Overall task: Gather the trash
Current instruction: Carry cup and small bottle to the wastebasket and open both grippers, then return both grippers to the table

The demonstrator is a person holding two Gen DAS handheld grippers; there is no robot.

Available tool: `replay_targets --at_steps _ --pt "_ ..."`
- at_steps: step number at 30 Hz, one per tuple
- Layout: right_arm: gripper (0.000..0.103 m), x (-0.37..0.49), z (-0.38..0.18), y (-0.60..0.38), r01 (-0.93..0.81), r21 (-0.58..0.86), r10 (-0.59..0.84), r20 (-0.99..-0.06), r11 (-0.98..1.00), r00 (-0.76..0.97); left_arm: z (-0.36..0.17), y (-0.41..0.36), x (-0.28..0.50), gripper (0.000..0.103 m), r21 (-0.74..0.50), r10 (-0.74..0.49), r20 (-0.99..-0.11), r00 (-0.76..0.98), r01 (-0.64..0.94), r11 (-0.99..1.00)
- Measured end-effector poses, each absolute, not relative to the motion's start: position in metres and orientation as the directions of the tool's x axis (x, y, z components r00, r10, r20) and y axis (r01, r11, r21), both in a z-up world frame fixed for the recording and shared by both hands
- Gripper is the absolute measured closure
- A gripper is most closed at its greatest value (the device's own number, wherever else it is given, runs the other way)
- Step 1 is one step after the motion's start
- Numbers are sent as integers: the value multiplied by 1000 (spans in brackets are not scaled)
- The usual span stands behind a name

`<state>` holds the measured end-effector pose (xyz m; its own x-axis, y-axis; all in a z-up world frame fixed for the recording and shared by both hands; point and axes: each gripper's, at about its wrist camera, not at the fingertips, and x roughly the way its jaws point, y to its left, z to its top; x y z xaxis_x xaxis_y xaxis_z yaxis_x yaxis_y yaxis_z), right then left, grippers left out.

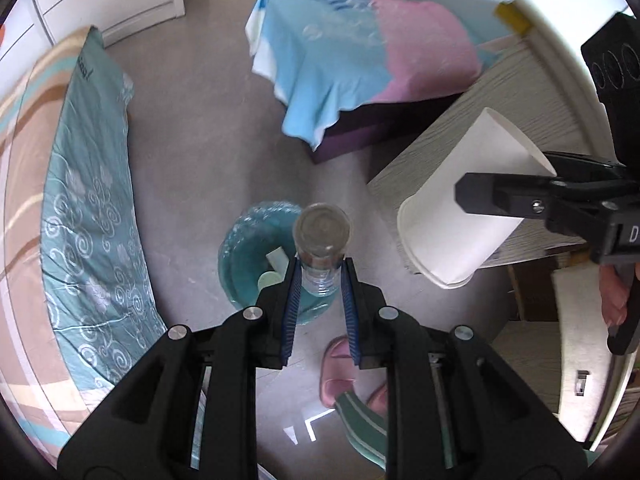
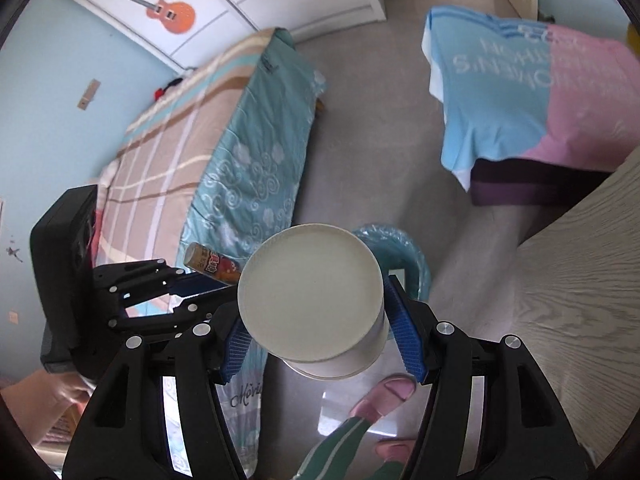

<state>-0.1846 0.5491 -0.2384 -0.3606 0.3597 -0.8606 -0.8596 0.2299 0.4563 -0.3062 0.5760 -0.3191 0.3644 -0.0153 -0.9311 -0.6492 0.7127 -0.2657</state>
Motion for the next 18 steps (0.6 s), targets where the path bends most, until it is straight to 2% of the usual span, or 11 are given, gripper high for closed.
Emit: replay_targets --at_steps 2,3,4,5,9,14,18 --pt "37 -188 -267 559 -857 443 310 -880 262 -360 -338 580 -306 83 -255 -21 -940 342 -659 708" --pt "29 -189 -277 565 -856 440 287 -886 272 -364 -349 584 -306 77 -243 -27 -949 316 -670 701" --pt "27 -190 -288 569 -855 431 262 -894 289 -362 -357 586 -307 65 -234 -32 -955 295 -681 694" --pt "27 -190 -294 571 -855 424 248 -900 300 -359 -362 588 -307 58 -228 -31 -958 285 -690 687" --pt "25 -184 -297 572 -849 422 257 -901 319 -351 -373 594 -312 53 -213 -27 -965 260 -720 661" --pt "19 -171 -279 566 -853 419 300 -895 311 -330 -361 590 -318 38 -202 1 -962 274 -713 671" --pt "17 -161 -263 560 -850 418 321 -893 322 -317 -350 585 -319 30 -183 30 -960 277 -710 680"
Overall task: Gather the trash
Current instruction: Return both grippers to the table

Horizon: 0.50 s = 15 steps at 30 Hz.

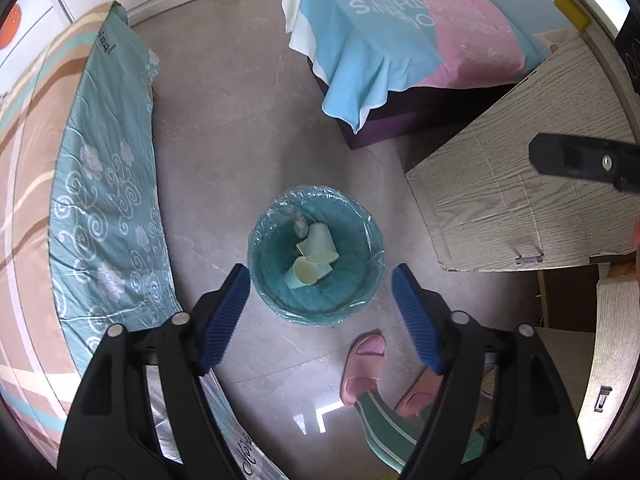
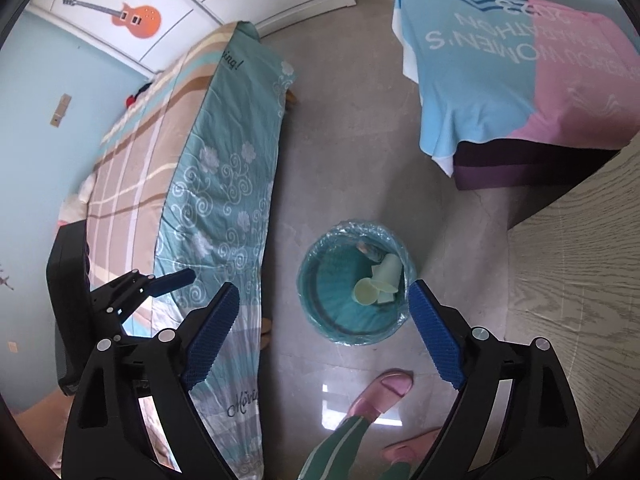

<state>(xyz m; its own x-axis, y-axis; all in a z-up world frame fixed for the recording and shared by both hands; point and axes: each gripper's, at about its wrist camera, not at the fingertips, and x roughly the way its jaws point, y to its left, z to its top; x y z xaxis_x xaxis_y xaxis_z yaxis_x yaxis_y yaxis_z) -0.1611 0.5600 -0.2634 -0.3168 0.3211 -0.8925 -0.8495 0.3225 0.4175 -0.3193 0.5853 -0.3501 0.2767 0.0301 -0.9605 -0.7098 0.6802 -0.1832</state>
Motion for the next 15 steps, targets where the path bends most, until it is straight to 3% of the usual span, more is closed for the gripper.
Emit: replay_targets --at_steps 8,15 --pt "17 -151 -206 529 -832 455 416 -855 316 -310 -309 575 -313 26 -186 67 -946 317 -700 690" --pt "16 -134 -120 464 -829 487 531 -796 275 -291 -228 549 -281 12 -175 137 -905 403 -645 744"
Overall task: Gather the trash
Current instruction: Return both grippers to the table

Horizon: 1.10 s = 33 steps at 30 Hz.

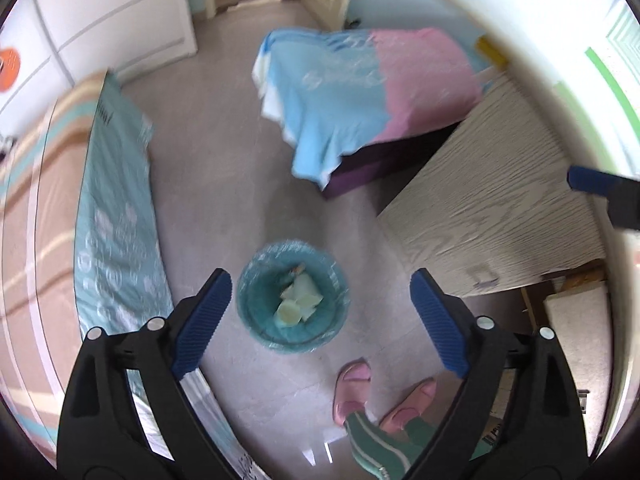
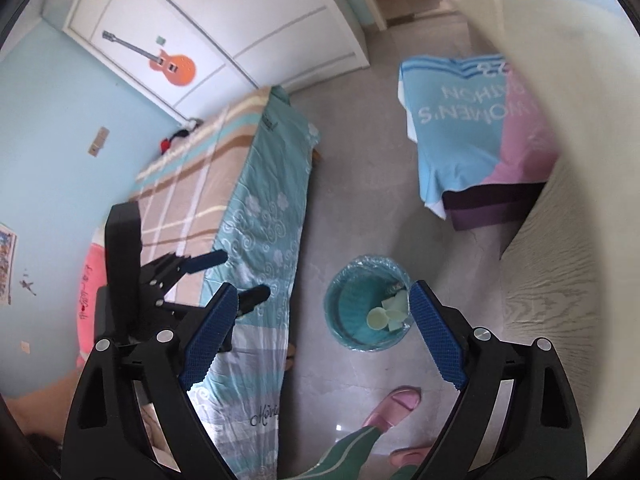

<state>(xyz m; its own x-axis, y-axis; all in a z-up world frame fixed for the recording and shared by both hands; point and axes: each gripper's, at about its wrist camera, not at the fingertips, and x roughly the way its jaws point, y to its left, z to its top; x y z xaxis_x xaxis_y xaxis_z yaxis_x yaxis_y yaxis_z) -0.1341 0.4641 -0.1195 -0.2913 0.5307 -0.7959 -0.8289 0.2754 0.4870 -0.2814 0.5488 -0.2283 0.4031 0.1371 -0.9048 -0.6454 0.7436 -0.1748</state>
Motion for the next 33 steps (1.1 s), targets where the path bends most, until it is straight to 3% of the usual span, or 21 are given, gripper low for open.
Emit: replay_targets --at_steps 2,10,14,24,33 --pt "16 -122 -93 437 -823 492 561 -781 283 -274 -206 537 -267 7 -161 147 -895 421 -613 774" --pt "12 -78 -13 312 -822 424 654 -752 380 -85 -114 468 -207 7 -118 165 -834 526 -462 879" --pt "12 -58 8 234 -788 389 669 -742 477 38 -82 424 -173 7 -120 116 -802 586 -348 930" --pt "12 -38 6 40 -636 242 514 -810 733 284 -52 288 -85 7 -139 -136 -775 617 44 989" --pt "12 -29 -19 -88 -515 165 384 -853 841 354 -48 157 -18 7 -125 -317 -772 551 357 926"
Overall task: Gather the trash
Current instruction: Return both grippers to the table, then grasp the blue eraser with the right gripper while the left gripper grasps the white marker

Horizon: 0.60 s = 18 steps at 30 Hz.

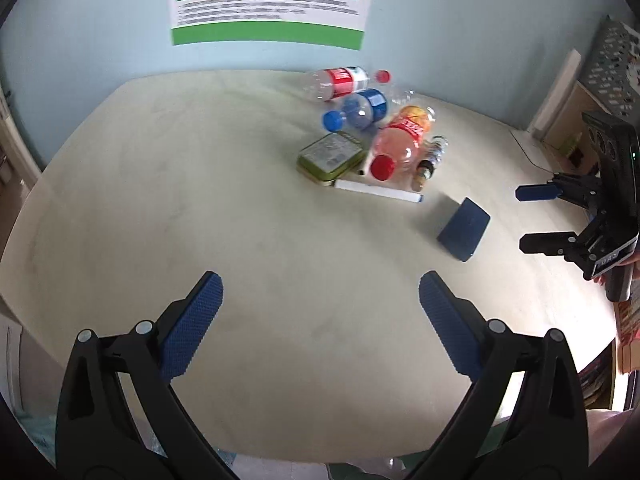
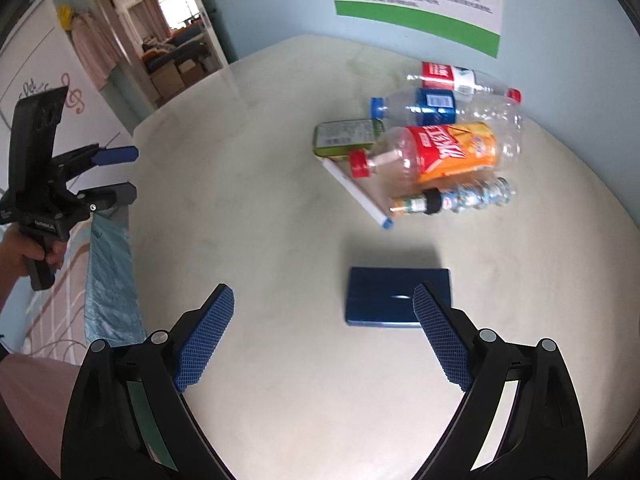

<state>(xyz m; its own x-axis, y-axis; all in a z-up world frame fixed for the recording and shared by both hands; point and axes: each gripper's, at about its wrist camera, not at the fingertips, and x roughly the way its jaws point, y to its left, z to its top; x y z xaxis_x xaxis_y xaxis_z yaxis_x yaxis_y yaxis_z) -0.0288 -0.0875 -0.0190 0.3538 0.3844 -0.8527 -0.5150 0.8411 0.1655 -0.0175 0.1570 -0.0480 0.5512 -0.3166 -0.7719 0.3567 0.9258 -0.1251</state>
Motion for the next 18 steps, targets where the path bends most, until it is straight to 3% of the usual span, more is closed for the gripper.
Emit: replay_targets --at_steps 8,18 --pt "12 -15 -48 -131 -608 107 353 -886 787 301 -72 70 26 7 -37 -405 -793 456 627 778" --pt "12 12 -82 -129 -811 23 335 -917 584 215 -109 42 87 7 4 -440 -842 311 820 572"
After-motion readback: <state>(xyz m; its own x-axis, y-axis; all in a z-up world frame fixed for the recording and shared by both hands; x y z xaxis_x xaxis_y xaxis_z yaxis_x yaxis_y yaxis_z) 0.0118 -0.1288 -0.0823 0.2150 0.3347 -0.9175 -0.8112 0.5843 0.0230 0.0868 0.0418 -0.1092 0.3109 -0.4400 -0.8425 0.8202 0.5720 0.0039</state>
